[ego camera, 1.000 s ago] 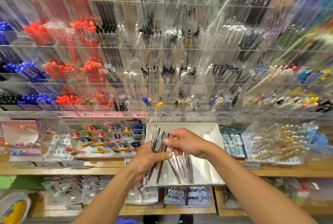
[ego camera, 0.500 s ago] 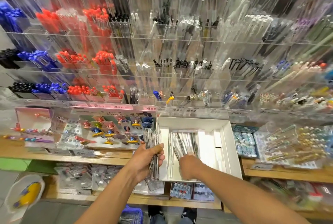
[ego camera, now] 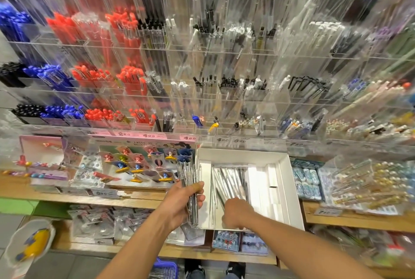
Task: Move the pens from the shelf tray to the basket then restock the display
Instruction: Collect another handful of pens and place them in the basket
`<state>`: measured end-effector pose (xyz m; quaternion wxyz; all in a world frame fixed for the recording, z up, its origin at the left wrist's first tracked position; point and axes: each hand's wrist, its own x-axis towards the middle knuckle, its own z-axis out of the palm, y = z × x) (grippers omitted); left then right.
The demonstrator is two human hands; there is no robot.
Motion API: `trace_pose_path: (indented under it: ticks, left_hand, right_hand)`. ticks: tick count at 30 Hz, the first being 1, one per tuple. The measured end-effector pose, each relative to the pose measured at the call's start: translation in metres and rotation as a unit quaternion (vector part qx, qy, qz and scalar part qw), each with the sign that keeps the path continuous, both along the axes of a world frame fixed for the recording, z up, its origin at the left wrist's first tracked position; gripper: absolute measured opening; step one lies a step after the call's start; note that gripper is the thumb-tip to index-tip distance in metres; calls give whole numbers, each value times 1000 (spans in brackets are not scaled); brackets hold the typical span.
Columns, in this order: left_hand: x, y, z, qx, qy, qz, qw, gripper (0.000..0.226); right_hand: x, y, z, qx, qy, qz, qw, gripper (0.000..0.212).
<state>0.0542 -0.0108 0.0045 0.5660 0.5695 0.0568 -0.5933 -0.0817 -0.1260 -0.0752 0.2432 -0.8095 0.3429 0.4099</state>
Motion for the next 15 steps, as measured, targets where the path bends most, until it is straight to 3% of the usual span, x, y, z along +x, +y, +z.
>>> trace_pose_path:
  ticks: [2, 9, 12, 15]
  left_hand:
    - [0, -2, -3, 2, -3, 0, 1000, 12]
    - [-3, -13, -7, 2, -74, -44, 996, 25]
    - [-8, -17, -3, -4, -119, -92, 989, 47]
    - [-14, -25, 2, -17, -148, -162, 976, 48]
  right_hand:
    - [-3, -9, 14, 16, -7, -19, 1000, 3]
    - [-21, -38, 73, 8, -171, -109, 979, 15]
    - [-23, -51, 105, 89, -271, -173, 943, 24]
    - [-14, -56, 126, 187, -347, -233, 889, 16]
